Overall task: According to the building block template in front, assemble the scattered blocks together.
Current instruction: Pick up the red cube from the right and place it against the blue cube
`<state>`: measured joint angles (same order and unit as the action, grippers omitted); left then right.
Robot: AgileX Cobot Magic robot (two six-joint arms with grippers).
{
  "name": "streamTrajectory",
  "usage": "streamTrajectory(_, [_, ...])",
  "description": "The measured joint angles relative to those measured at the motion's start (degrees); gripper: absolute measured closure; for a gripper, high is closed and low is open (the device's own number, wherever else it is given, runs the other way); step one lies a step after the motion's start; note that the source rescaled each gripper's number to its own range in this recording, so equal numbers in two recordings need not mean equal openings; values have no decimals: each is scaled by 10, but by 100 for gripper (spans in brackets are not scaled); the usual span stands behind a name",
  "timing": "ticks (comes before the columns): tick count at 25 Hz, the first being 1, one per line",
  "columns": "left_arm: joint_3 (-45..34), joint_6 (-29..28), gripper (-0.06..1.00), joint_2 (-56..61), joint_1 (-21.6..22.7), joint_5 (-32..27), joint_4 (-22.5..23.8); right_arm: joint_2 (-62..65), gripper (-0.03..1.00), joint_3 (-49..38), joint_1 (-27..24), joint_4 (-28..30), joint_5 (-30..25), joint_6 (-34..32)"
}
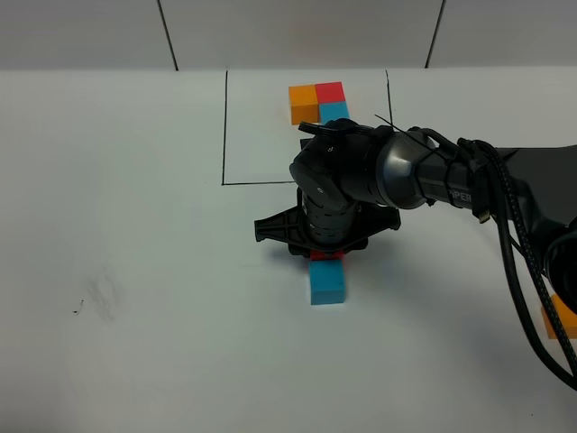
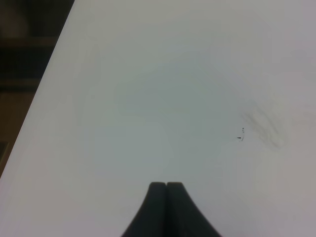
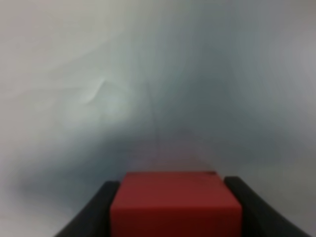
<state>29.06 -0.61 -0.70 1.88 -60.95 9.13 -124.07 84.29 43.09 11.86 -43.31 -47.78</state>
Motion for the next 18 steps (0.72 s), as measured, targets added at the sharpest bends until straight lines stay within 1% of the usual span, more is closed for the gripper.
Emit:
streamTrajectory(4, [0,0,94,0,0,0,0,0,54,0,0,0,1,2])
streamTrajectory(9, [0,0,94,0,0,0,0,0,54,0,0,-1,28,6])
streamTrajectory(18, [0,0,94,0,0,0,0,0,54,0,2,2,30,12])
